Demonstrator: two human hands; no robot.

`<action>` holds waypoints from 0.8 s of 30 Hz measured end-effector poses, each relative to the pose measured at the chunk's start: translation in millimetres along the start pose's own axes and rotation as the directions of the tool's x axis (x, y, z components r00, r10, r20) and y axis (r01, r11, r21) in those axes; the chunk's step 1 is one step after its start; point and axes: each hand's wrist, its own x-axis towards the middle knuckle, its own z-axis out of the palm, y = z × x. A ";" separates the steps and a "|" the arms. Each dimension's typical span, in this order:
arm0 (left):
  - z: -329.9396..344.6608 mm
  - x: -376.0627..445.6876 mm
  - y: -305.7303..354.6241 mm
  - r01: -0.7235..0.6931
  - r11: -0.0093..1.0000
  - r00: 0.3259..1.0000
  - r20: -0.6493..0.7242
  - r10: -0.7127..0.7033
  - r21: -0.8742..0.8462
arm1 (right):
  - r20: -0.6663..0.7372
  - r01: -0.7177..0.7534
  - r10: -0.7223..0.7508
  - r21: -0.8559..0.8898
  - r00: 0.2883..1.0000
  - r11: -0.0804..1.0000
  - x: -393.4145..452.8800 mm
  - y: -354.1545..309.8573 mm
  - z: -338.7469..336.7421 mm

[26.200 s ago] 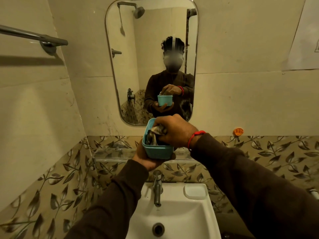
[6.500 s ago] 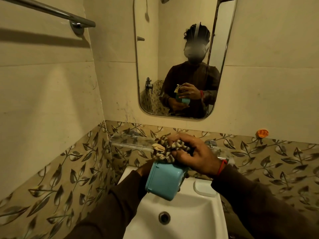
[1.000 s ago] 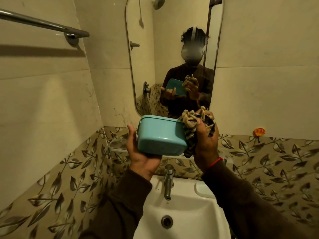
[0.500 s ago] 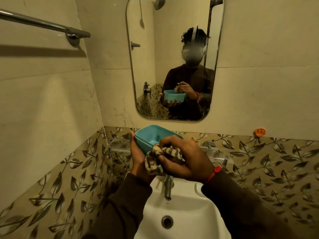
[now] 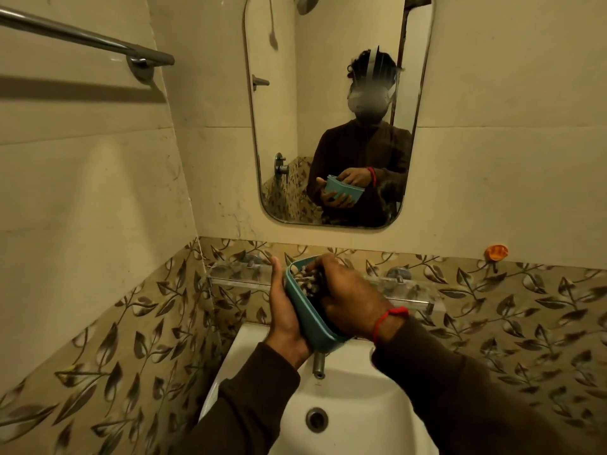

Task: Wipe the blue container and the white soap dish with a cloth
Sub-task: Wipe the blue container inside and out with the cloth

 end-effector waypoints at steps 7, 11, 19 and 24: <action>-8.8 0.7 3.0 0.067 0.996 0.998 -0.009 -0.067 0.056 | -0.103 0.208 -0.215 -0.070 0.971 0.976 -1.8 11.9 6.3; -19.8 1.8 19.3 0.100 0.992 0.993 0.062 -0.105 0.071 | 0.032 0.316 -0.315 -0.080 0.949 0.945 -8.9 16.6 -5.3; -18.3 -1.0 13.5 0.127 0.986 0.990 0.041 -0.132 0.109 | 0.282 0.578 -0.507 -0.326 0.815 0.748 -9.0 10.1 -24.9; -6.3 -5.5 11.8 0.101 0.975 0.995 -0.005 -0.102 0.199 | 0.007 0.363 -0.435 -0.563 0.901 0.743 -6.2 19.8 -6.4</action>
